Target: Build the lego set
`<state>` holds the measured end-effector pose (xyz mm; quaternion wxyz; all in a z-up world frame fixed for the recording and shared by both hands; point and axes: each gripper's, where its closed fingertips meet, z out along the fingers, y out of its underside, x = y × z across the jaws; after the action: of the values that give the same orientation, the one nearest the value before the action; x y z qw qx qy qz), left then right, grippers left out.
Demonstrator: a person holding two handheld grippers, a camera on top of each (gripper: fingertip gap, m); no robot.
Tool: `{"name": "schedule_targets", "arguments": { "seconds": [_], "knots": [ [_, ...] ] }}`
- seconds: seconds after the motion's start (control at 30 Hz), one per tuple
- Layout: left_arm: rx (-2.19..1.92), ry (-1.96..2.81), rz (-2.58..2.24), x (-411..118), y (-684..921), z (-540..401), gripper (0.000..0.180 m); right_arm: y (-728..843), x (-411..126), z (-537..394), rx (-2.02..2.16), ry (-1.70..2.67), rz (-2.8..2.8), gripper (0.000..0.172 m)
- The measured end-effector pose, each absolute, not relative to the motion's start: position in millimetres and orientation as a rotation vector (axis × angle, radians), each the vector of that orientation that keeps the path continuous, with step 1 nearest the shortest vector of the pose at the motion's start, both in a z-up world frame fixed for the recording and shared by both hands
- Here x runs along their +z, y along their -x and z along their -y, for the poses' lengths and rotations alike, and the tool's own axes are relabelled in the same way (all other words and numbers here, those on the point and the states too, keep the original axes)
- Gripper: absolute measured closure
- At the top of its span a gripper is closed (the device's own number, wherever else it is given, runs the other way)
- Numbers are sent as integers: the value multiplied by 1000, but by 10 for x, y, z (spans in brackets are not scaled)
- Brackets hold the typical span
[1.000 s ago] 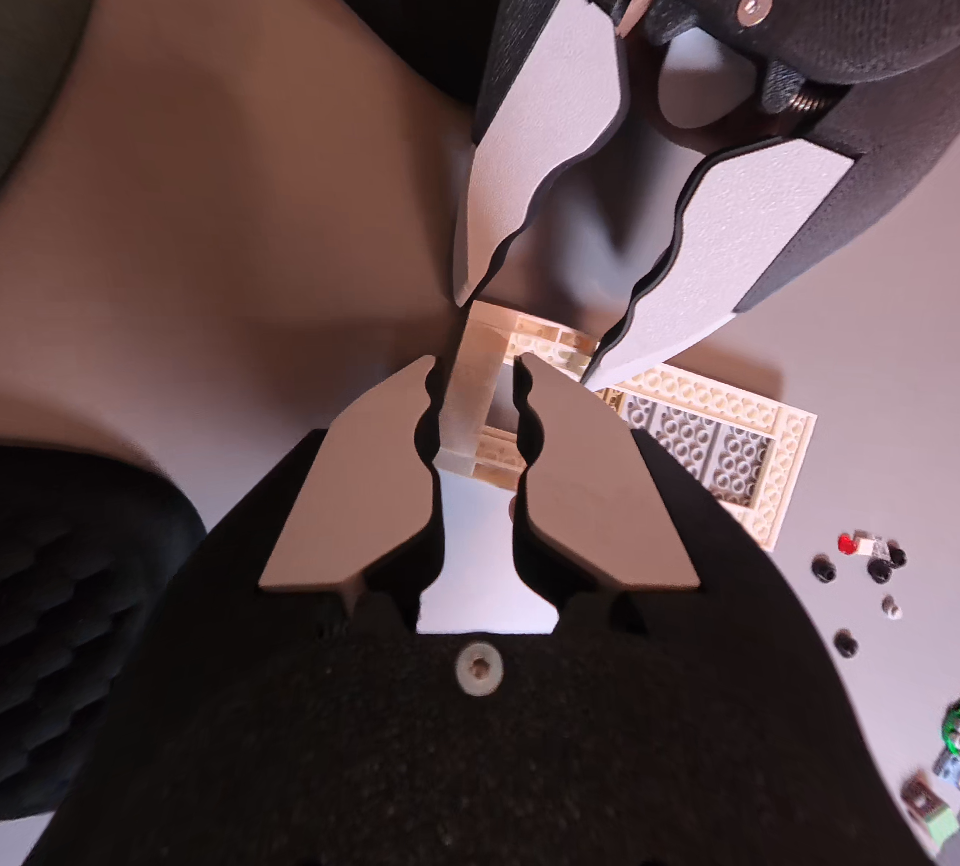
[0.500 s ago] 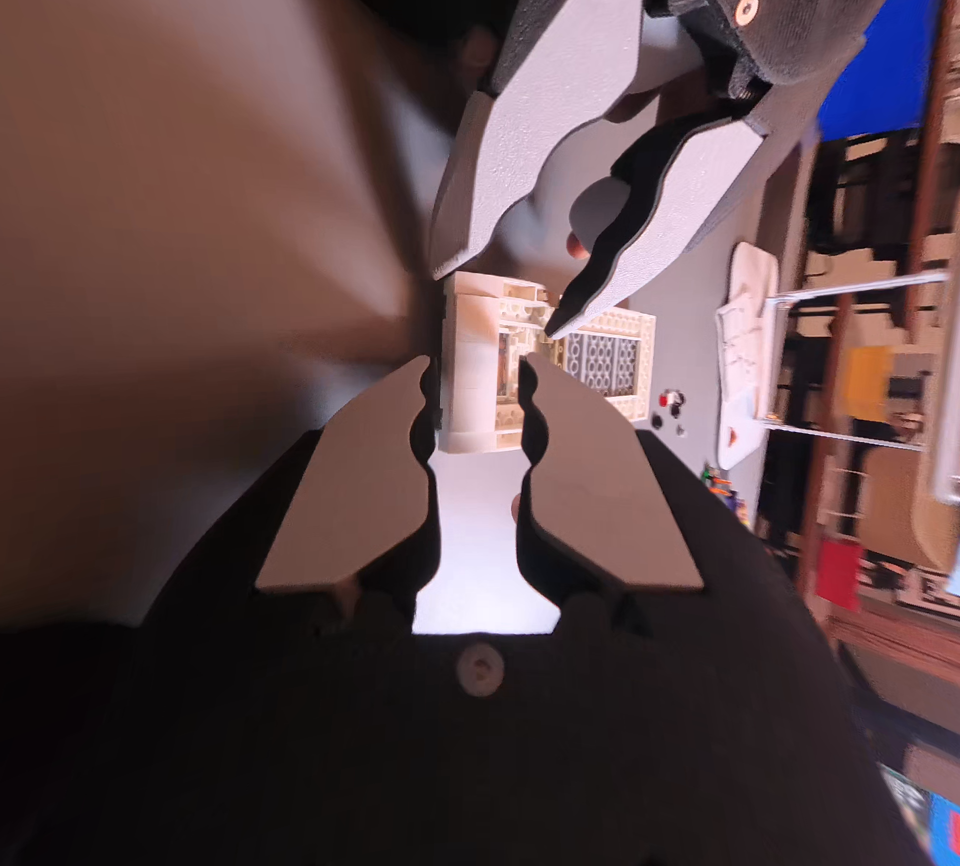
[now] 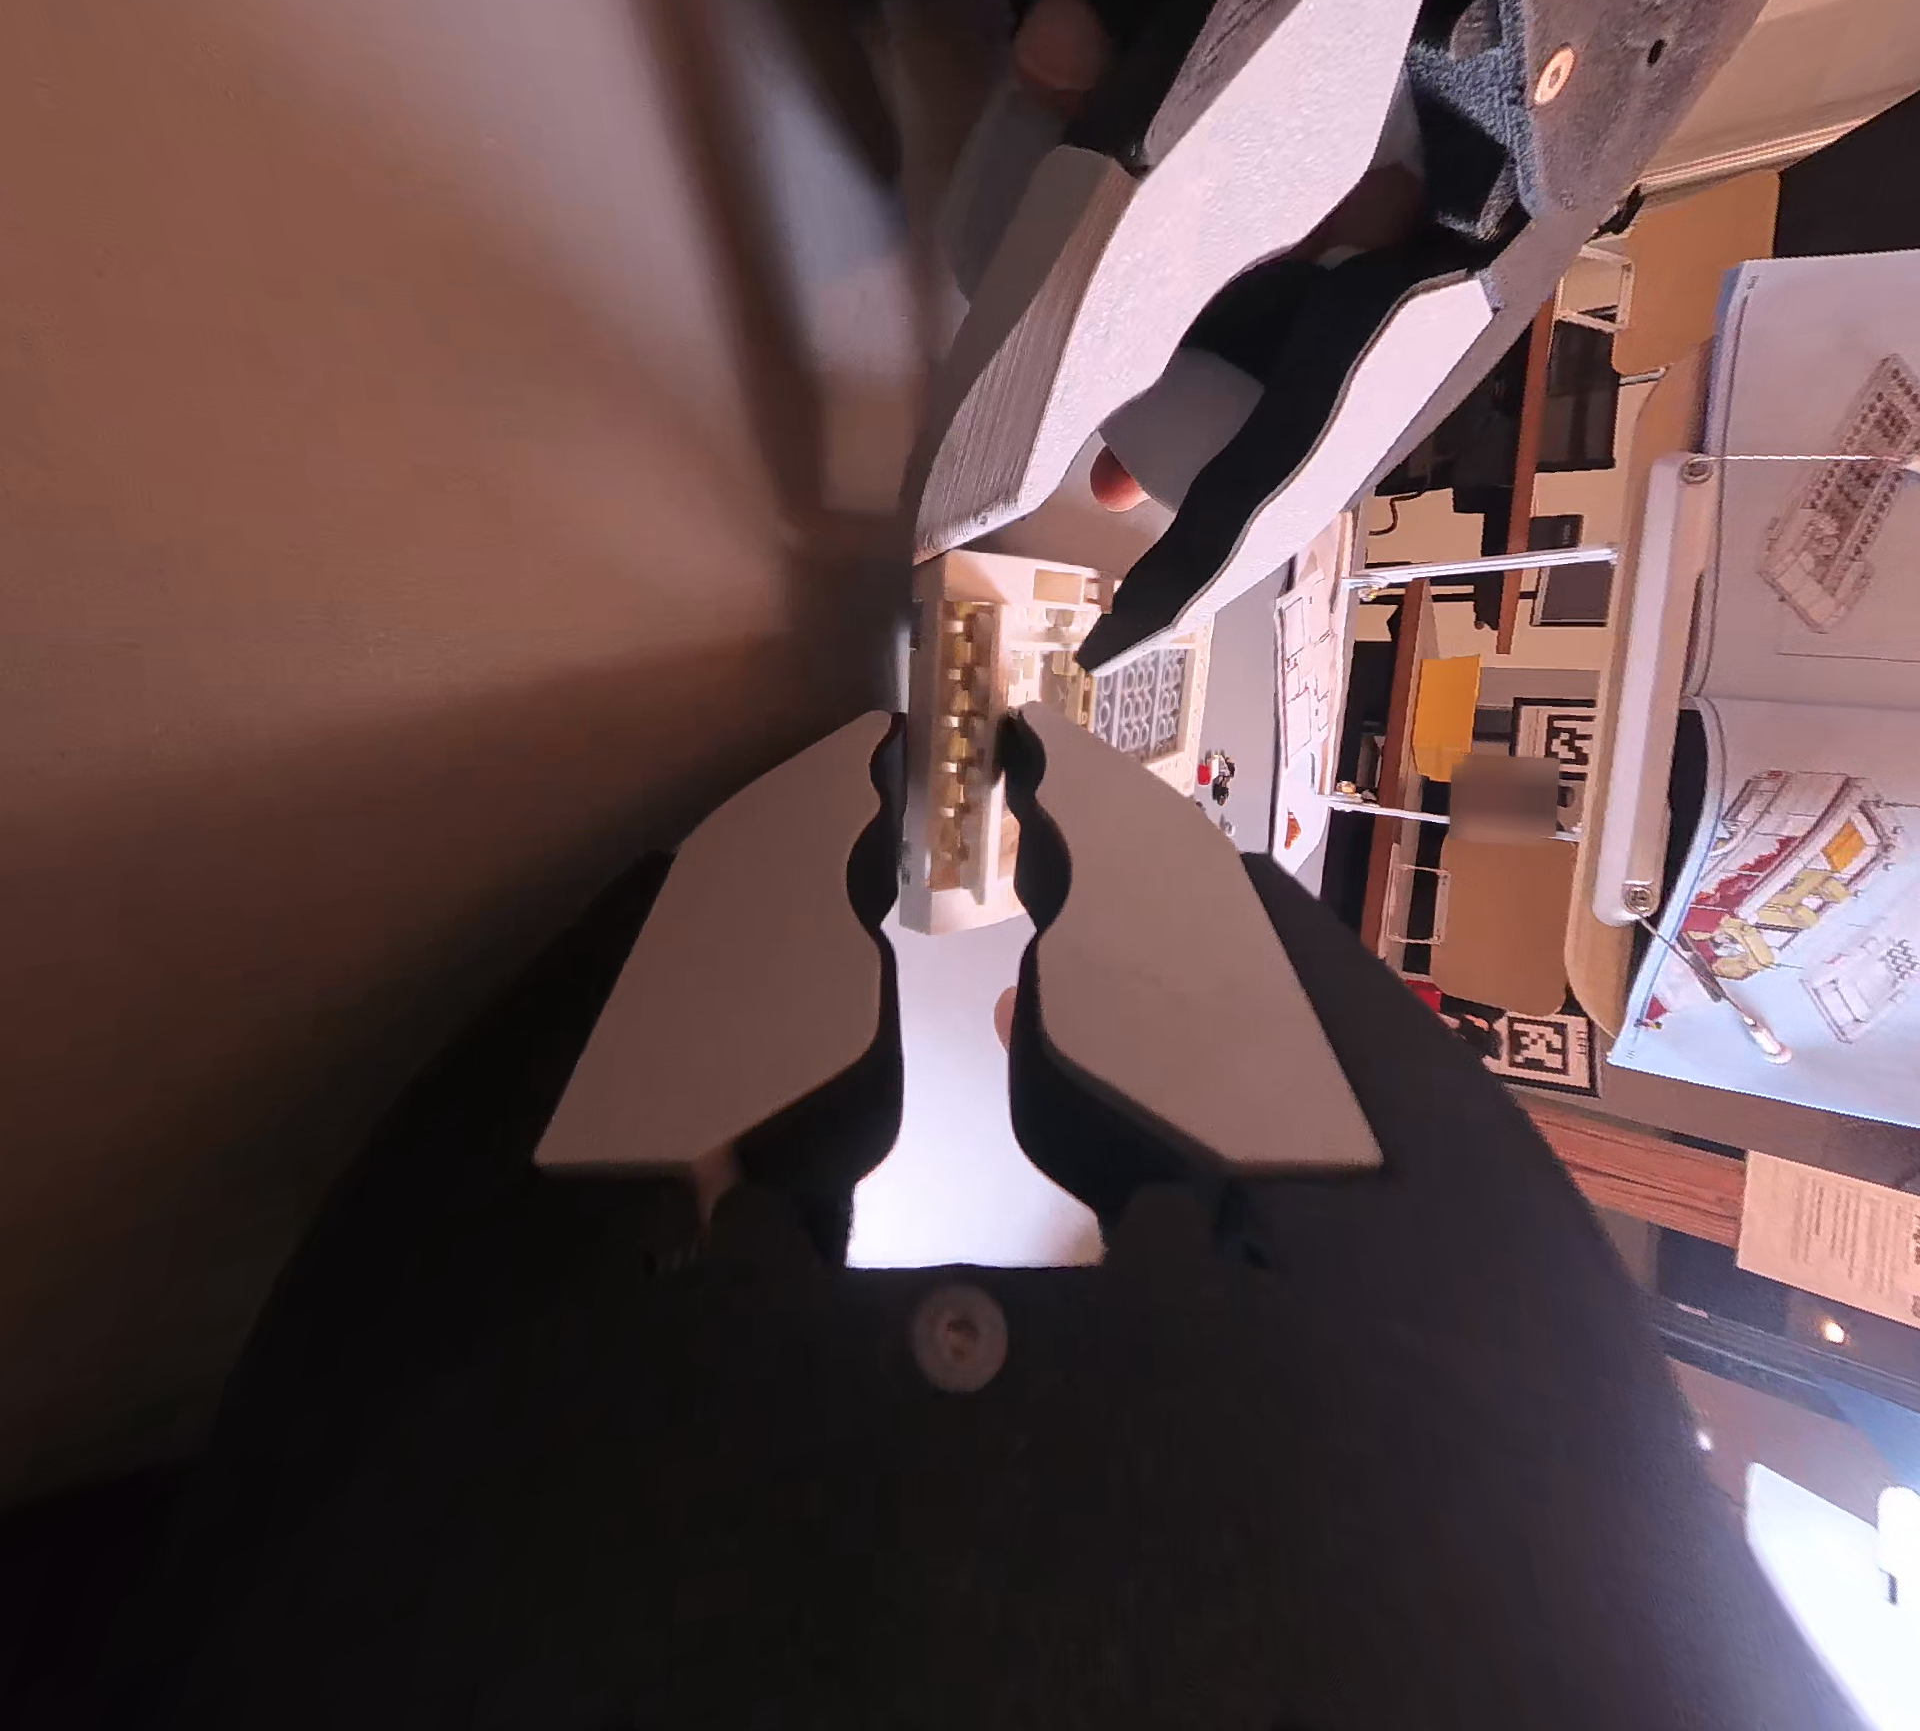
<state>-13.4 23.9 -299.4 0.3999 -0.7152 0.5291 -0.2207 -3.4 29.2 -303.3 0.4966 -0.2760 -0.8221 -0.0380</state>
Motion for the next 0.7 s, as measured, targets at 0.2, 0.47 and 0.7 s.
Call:
{"name": "schedule_targets", "arguments": {
  "seconds": [0.2, 0.47, 0.7],
  "knots": [
    [-548, 1809, -1345, -3014, 128, -234, 129, 12, -3031, -292, -146, 660, 1988, 155],
    [-534, 1811, -1362, -3034, 125, -225, 129, -9, -3031, -254, -7, 794, 2043, 149],
    [-535, 1808, -1365, -3028, 121, -217, 129, -72, -3011, -180, 297, 1052, 2140, 148]
  ]
}}
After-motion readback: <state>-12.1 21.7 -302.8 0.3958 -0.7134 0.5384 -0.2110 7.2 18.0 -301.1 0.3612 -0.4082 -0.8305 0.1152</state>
